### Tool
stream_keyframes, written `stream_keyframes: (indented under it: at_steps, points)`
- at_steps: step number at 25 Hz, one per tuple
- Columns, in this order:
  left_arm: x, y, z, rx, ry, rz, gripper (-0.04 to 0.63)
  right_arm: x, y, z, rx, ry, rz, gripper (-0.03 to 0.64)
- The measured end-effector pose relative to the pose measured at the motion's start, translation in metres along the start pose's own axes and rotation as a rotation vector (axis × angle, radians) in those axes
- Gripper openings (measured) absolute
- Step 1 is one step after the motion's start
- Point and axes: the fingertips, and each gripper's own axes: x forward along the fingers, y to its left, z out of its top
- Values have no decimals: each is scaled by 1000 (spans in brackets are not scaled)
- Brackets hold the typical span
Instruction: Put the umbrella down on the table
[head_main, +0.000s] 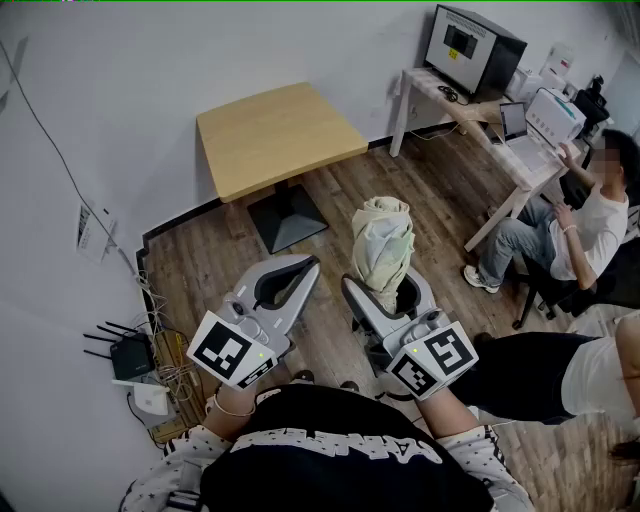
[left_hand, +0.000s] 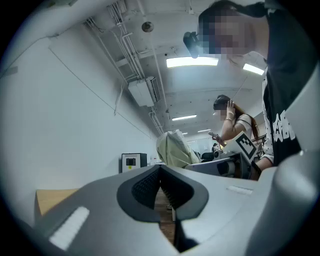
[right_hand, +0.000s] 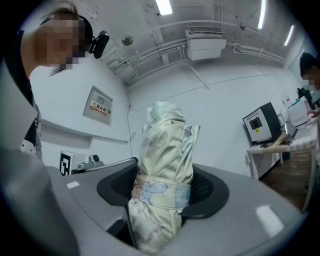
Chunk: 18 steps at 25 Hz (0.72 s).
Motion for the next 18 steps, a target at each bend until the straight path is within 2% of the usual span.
stream_keyframes:
  at_steps: [18]
  points:
    - [-3, -1, -13, -10, 19, 19, -9, -2, -6, -11, 16, 11, -1, 296]
